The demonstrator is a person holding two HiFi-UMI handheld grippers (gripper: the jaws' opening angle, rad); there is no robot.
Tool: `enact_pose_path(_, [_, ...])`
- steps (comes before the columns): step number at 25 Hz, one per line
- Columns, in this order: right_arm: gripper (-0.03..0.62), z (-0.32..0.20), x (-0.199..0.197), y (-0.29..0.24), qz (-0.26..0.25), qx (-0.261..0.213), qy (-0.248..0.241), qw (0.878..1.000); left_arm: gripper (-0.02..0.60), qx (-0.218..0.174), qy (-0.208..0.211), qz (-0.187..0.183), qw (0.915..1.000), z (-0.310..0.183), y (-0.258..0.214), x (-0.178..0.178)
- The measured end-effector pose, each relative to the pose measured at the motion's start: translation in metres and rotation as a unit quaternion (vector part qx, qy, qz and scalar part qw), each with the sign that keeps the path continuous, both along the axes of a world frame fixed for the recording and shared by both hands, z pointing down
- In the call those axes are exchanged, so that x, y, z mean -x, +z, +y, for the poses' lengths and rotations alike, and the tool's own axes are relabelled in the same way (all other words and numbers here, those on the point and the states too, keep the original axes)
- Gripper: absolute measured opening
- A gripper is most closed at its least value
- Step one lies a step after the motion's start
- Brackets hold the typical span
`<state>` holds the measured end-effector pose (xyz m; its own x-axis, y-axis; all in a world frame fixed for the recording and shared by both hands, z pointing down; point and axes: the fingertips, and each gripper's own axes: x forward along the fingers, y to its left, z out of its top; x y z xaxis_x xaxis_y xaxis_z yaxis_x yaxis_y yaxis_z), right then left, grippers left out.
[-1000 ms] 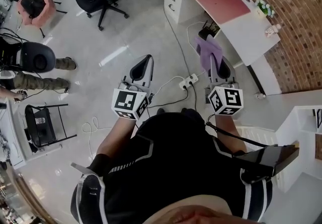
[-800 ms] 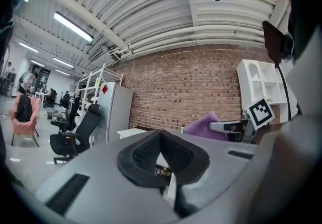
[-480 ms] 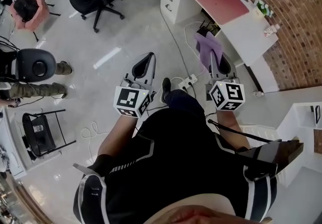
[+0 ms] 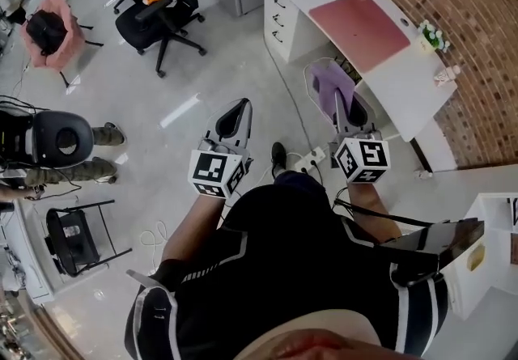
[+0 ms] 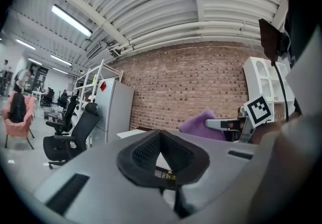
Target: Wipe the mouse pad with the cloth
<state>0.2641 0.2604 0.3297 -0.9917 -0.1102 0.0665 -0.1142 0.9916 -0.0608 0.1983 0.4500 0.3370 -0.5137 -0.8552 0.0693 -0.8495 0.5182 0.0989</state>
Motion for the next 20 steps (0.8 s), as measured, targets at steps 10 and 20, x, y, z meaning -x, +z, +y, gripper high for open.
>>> enact_pose_path(10, [0.058,-0.094,0.096,0.007,0.007,0.024,0.01,1.0,0.003,0.031,0.004,0.007,0.9995,-0.085,-0.002,0.095])
enact_pose_path(20, [0.058,-0.152,0.143,0.037,0.017,0.056,0.035,0.998,0.003,0.06,0.041,0.02,0.9972,-0.151,0.013,0.156])
